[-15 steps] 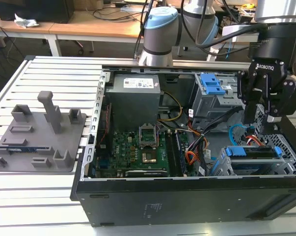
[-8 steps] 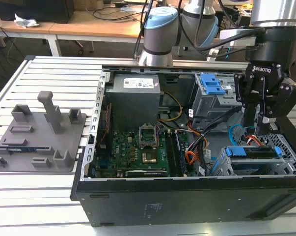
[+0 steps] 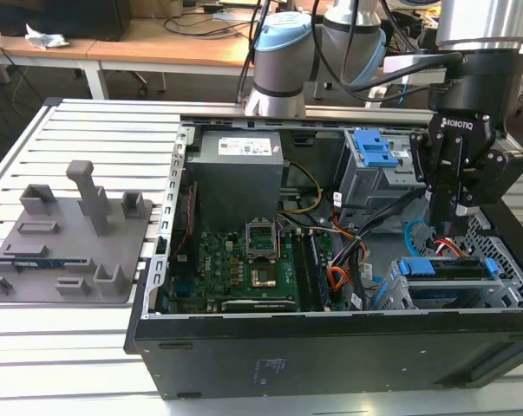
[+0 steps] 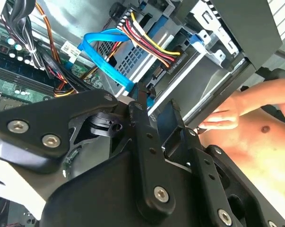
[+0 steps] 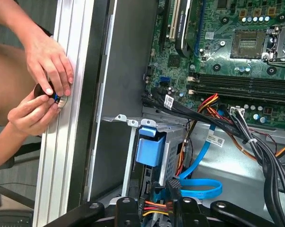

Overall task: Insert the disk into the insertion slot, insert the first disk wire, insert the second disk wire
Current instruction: 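Insert the second disk wire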

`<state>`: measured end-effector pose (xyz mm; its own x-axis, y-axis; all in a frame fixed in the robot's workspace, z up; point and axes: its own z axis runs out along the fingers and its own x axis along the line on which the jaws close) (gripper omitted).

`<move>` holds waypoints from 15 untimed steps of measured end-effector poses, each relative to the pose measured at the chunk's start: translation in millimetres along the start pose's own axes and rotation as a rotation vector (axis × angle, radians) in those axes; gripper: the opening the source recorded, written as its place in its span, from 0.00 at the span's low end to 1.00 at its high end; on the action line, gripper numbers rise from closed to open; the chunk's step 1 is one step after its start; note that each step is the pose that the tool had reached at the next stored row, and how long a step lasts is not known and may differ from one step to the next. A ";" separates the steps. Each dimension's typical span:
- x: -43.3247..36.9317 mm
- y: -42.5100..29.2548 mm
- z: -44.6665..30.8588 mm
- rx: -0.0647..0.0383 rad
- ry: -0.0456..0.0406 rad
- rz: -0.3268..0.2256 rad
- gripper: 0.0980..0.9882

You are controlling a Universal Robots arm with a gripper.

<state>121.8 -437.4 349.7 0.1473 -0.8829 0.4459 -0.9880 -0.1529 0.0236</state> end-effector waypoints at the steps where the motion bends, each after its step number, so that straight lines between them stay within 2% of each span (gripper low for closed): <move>1: -0.2 0.0 0.2 0.000 0.0003 0.000 0.30; 3: -0.5 0.1 0.7 0.000 -0.0032 0.004 0.30; 8: -2.2 -0.3 0.6 0.000 -0.0043 0.006 0.30; 9: -2.9 -0.2 0.6 0.012 -0.0028 0.006 0.30; 10: -3.1 0.3 0.9 0.017 -0.0020 0.007 0.30; 15: -4.1 2.6 1.8 0.017 -0.0017 0.008 0.30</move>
<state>118.7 -435.0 346.3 0.1393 -0.8849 0.4445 -0.9882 -0.1533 0.0044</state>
